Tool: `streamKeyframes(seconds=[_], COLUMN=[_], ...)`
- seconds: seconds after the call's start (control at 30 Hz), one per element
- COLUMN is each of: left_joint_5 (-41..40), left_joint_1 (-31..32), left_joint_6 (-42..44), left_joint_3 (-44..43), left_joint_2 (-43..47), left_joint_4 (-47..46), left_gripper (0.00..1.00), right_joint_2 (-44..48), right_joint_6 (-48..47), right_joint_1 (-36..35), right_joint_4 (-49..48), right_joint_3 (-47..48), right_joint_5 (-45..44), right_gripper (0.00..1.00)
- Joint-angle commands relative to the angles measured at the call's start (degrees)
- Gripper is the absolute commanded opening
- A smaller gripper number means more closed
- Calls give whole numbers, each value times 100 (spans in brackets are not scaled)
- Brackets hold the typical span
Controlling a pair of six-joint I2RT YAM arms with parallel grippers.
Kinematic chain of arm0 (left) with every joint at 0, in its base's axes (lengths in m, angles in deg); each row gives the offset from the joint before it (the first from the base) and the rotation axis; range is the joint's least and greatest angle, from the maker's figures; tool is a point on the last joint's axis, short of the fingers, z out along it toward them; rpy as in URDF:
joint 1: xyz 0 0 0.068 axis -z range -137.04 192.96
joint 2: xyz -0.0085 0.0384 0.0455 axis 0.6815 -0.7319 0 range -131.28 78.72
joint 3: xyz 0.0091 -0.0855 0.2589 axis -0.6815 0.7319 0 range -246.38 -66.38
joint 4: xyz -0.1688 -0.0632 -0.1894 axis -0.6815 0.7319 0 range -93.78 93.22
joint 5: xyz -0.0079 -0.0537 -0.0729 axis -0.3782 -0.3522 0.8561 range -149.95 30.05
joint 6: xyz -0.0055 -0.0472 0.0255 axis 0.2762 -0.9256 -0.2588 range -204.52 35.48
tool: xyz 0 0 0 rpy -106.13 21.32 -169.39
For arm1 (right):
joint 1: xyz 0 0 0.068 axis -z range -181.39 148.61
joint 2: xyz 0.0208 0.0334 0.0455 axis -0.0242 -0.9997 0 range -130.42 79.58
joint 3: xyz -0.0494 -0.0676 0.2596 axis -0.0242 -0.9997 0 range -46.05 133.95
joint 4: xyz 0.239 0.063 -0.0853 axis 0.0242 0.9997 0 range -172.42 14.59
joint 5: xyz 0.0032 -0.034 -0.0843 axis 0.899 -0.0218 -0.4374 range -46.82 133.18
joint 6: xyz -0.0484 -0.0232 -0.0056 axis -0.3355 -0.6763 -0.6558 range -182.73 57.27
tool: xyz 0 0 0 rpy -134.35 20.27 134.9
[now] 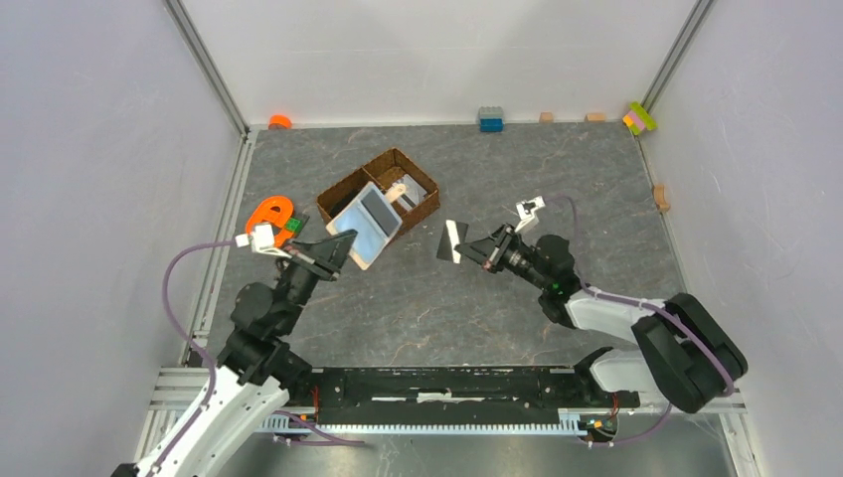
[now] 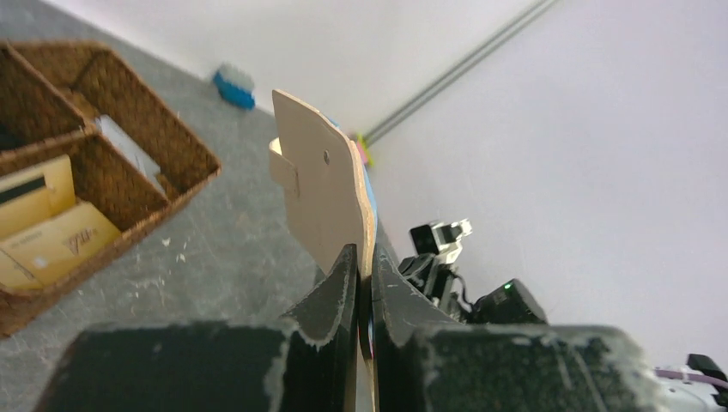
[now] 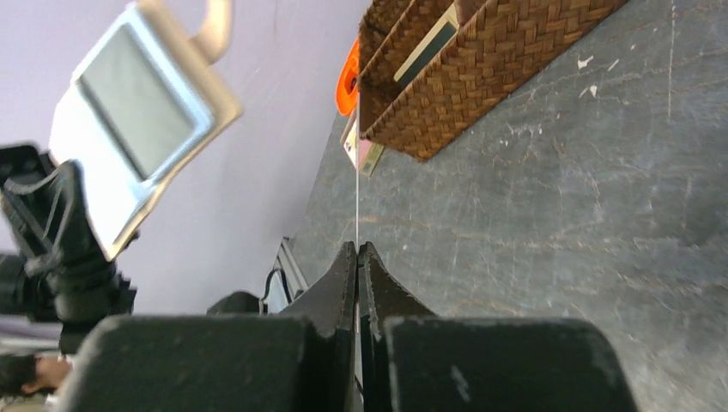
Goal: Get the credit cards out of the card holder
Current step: Place the credit card in the storage box.
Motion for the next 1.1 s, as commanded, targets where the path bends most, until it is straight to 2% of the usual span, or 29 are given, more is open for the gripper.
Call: streamKeyframes(seconds=[0.0,0.2,0.33,0.5,0.67,0.83,1.07], left_joint_5=[-876,-1269,-1692,-1976,-2081,-2059,-2092], left_joint_1=[-26,-22,-22,-22,-17,-21,-17], left_joint_6=[320,260,57,-10,-113,-196,-214], left_joint_3=[-213,-321,-247,-159,-32,-14,4], left_joint_2=[772,1293,1526,1925,2292,2187,2208], left_joint_4=[421,900,1110,1247,1256,1265,1291], left_gripper=[2,2,2,2,2,2,2], right_joint_2=[-479,-1501,-2533,-3621,-4502,-5156,-5913], right_joint_6=[172,383,773,1147,1360,1546,1743], right_joint_1=[-517,-1251,-1700,-2116,-2214,-2232,-2232], right_joint_4=[347,441,16,-441,-422,-28,135], right_joint_3=[859,1791,2633,3635,4729,5635,6333], right_joint_5=[-1261,-1946,-2171,-2985,-3520,-3963,-4385], right_gripper=[0,0,0,0,0,0,0])
